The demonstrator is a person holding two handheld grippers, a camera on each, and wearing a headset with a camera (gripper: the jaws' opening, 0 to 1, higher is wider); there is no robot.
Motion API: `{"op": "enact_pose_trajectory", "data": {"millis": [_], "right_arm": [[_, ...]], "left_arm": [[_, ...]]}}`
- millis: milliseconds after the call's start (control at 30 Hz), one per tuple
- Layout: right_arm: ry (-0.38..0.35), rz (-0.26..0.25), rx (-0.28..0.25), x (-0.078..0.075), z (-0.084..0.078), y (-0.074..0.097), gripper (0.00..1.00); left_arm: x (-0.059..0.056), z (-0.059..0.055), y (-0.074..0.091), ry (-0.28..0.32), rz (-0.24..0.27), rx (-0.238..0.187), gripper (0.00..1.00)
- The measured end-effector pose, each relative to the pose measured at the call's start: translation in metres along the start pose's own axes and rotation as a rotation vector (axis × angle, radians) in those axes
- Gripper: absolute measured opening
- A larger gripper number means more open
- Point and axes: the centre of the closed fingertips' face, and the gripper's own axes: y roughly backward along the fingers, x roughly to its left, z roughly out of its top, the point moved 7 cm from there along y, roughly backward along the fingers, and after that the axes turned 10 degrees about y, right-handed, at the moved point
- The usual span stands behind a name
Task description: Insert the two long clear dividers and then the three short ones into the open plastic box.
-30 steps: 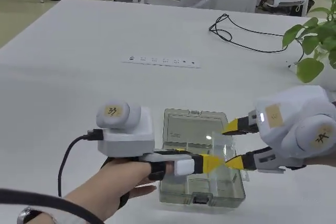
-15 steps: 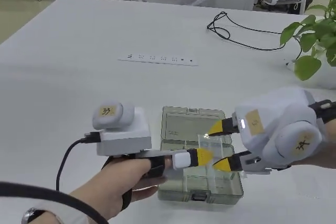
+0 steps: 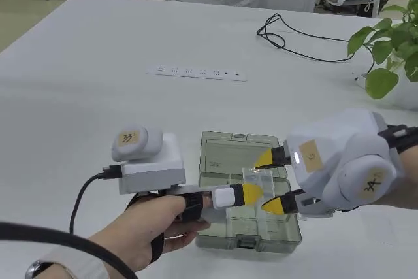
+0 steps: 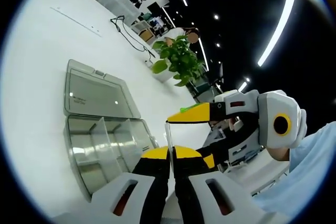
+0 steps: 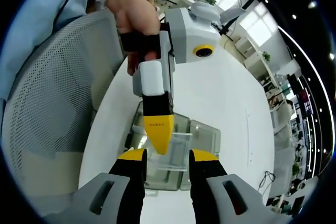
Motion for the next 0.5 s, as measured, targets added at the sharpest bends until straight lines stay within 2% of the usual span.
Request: {"op": "enact_pose_trajectory", "data": {"millis": [267,300,367,400,500], "right_arm": [[-0.009,0.008,-0.017,0.0,0.0,0.002,0.35],[-0.027,0.016,-0.033,-0.001,0.0,0.004,0.33],[-0.082,0.035,-0.087,-0.002,0.003,0.008,0.35],[-0.095,0.027,-0.089,-0.005,0.002,0.011,0.36],[-0.164,0.05,-0.128,-0.011,0.0,0.02,0.36]], "left_arm": [[-0.001,-0.001,0.001,-0.021,-0.01,0.008,0.0],[-0.001,-0.001,0.001,-0.066,-0.002,0.012,0.0],[-0.004,-0.003,0.003,-0.074,-0.011,0.031,0.0],[-0.005,-0.003,0.004,-0.087,-0.013,0.035,0.0],[-0.005,-0.003,0.008,-0.137,-0.015,0.051,0.0]]}}
